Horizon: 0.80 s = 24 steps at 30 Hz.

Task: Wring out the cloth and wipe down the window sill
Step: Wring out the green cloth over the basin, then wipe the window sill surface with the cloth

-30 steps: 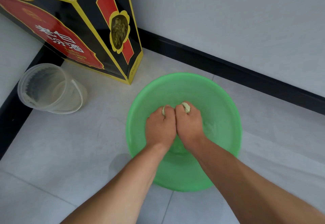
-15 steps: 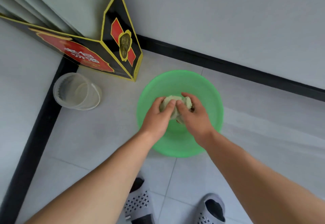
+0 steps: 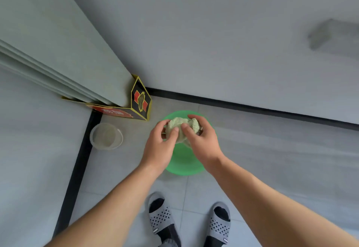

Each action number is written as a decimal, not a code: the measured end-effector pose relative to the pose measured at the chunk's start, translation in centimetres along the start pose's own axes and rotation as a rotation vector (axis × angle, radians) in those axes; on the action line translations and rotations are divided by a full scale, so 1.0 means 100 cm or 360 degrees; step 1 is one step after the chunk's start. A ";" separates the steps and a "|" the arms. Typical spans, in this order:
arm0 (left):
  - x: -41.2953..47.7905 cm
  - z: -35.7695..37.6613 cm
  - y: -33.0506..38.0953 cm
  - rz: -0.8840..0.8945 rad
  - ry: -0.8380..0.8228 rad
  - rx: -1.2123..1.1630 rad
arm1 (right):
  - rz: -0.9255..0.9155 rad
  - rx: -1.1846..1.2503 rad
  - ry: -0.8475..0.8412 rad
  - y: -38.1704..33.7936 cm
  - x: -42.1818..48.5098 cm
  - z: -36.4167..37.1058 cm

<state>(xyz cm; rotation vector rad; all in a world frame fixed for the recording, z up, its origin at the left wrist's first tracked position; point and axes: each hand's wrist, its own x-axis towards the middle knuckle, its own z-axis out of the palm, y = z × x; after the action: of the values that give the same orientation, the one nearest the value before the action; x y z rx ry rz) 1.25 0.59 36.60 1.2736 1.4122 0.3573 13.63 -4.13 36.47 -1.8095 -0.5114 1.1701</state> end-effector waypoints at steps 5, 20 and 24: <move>-0.042 0.006 0.094 0.0292 -0.0001 0.0018 | -0.0128 0.0061 0.0025 -0.086 -0.040 -0.059; -0.103 0.269 0.348 0.0656 -0.0474 -0.0020 | -0.0376 0.0121 0.0134 -0.221 -0.041 -0.418; -0.080 0.332 0.392 0.0603 -0.0451 -0.0056 | -0.0415 0.0136 0.0121 -0.238 0.000 -0.484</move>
<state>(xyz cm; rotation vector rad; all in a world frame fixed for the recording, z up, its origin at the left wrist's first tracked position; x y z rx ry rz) 46.32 -6.03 61.76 1.4990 0.9211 0.4347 58.93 -14.02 64.09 -1.6515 -0.6227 0.9279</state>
